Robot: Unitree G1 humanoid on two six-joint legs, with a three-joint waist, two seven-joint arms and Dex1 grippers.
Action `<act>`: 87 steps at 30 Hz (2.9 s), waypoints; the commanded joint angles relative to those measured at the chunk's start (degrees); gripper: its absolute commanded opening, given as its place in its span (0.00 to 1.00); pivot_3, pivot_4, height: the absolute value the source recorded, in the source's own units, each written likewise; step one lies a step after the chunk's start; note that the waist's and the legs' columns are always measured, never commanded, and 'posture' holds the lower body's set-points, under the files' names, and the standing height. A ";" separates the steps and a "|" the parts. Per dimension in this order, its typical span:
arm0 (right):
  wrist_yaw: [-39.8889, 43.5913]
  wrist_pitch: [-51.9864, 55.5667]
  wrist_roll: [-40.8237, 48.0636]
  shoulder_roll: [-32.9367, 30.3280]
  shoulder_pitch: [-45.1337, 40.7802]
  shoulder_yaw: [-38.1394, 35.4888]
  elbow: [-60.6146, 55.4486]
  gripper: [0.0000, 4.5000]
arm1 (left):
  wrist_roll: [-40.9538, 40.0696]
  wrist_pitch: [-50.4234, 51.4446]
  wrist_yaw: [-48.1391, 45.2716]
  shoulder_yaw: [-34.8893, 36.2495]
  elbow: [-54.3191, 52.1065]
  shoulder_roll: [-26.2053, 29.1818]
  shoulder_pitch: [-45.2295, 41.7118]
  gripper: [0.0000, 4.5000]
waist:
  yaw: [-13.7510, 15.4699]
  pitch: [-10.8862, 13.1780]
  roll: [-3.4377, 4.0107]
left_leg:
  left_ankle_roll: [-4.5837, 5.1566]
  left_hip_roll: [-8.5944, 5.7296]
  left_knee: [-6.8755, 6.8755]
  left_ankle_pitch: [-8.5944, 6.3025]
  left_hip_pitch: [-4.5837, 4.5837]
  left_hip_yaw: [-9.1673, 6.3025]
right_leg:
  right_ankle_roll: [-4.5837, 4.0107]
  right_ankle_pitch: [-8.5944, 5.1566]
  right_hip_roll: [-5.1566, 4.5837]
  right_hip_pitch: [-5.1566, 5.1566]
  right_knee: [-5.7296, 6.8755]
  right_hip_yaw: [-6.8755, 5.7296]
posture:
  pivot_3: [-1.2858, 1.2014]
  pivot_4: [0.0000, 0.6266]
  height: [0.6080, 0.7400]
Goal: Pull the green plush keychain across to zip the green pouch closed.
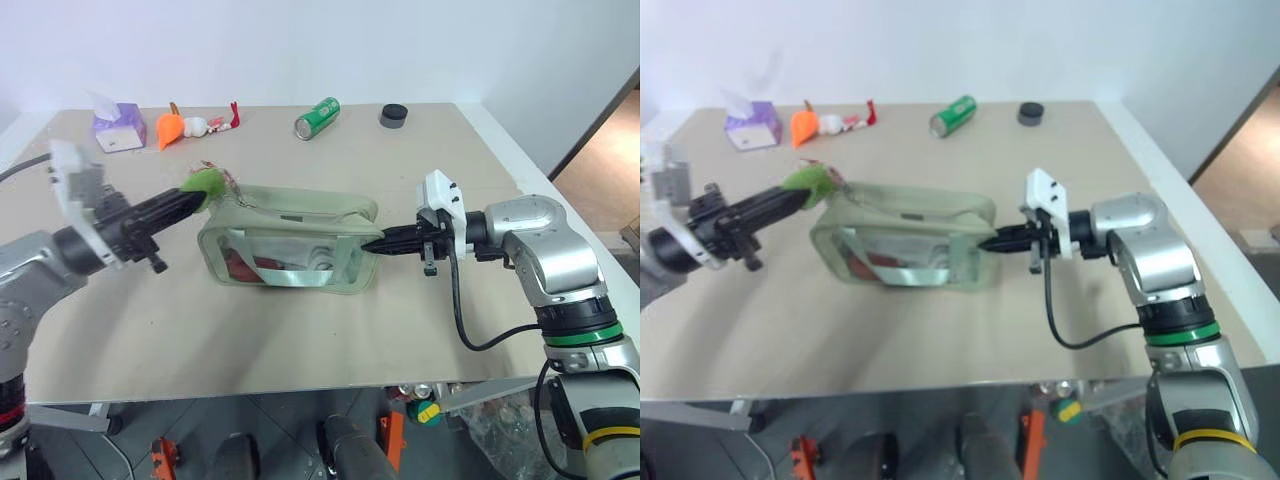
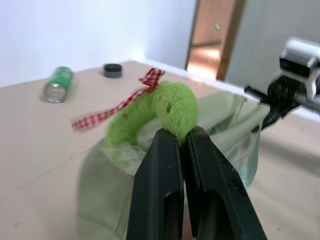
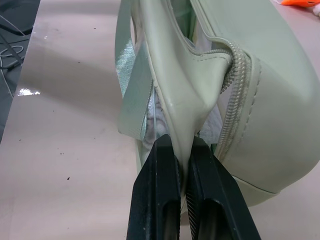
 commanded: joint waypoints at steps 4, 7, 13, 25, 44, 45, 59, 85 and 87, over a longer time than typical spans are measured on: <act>-0.06 0.03 0.04 0.08 -0.63 0.52 -1.53 0.00 | 6.48 -3.09 -2.63 -7.66 -0.46 -0.55 -6.01 0.01 | -0.02 0.00 0.00 | 0.00 0.00 -0.02 0.00 0.02 0.01 | 0.00 0.00 0.02 0.00 0.01 0.03 | 0.52 0.24 1.00; -0.19 0.33 0.17 -0.22 -0.39 0.26 -1.86 0.00 | 7.64 -3.40 -3.96 -8.91 -0.23 -0.74 -6.74 0.01 | -0.03 0.00 0.00 | 0.00 0.00 -0.04 0.00 0.02 0.01 | 0.00 0.00 0.03 -0.01 0.01 0.03 | 0.52 0.24 1.00; -0.45 0.57 0.23 -0.30 -0.18 0.06 -2.10 0.00 | 6.98 -2.40 -4.96 -6.54 0.44 -0.73 -5.47 0.16 | -0.03 0.00 0.00 | 0.00 0.00 -0.02 0.00 0.02 0.01 | 0.00 0.00 0.02 0.00 0.02 0.03 | 0.52 0.24 1.00; -0.37 0.20 0.05 0.73 -1.00 0.75 -1.24 0.00 | -2.22 0.94 -2.68 2.05 -1.32 -0.61 -5.08 1.00 | -0.05 0.00 0.00 | 0.00 0.02 -0.01 0.00 0.03 0.00 | 0.00 0.00 0.03 -0.01 0.03 0.02 | 0.52 0.24 1.00; 0.05 0.49 -0.21 0.81 -0.95 0.78 -1.63 0.00 | 2.32 -0.47 -6.19 5.09 -1.74 2.11 10.52 1.00 | -0.17 0.00 -0.02 | 0.00 0.05 -0.07 0.00 0.13 0.05 | -0.10 -0.05 0.05 0.00 0.07 0.03 | 0.52 0.24 1.00; 0.08 0.59 -0.15 0.73 -0.90 0.70 -1.78 0.00 | 3.41 -1.11 -6.12 4.05 -1.10 1.91 9.84 1.00 | -0.17 0.00 -0.02 | 0.00 0.05 -0.07 0.00 0.13 0.05 | -0.10 -0.05 0.05 0.00 0.07 0.03 | 0.52 0.24 1.00; -0.82 2.06 0.46 -0.60 0.75 -0.53 -4.26 0.00 | 2.92 -1.44 -9.66 0.73 0.08 0.20 5.33 0.57 | -0.17 0.00 -0.02 | 0.00 0.05 -0.15 0.00 0.12 0.05 | -0.11 -0.08 0.06 -0.02 0.06 0.04 | 0.52 0.24 1.00; -0.64 0.82 0.21 0.46 -0.50 0.64 -2.76 0.00 | 1.28 1.30 -4.57 4.73 0.24 1.38 5.57 0.57 | -0.17 0.00 -0.02 | 0.00 0.05 -0.15 0.00 0.11 0.04 | -0.10 -0.09 0.05 -0.02 0.06 0.03 | 0.52 0.24 1.00; -0.61 0.78 0.15 0.42 -0.53 0.67 -2.74 0.00 | 0.77 1.31 -5.12 5.35 -0.32 1.49 6.42 0.64 | -0.17 0.00 -0.02 | 0.00 0.05 -0.15 0.00 0.11 0.04 | -0.10 -0.09 0.05 -0.02 0.06 0.03 | 0.52 0.24 1.00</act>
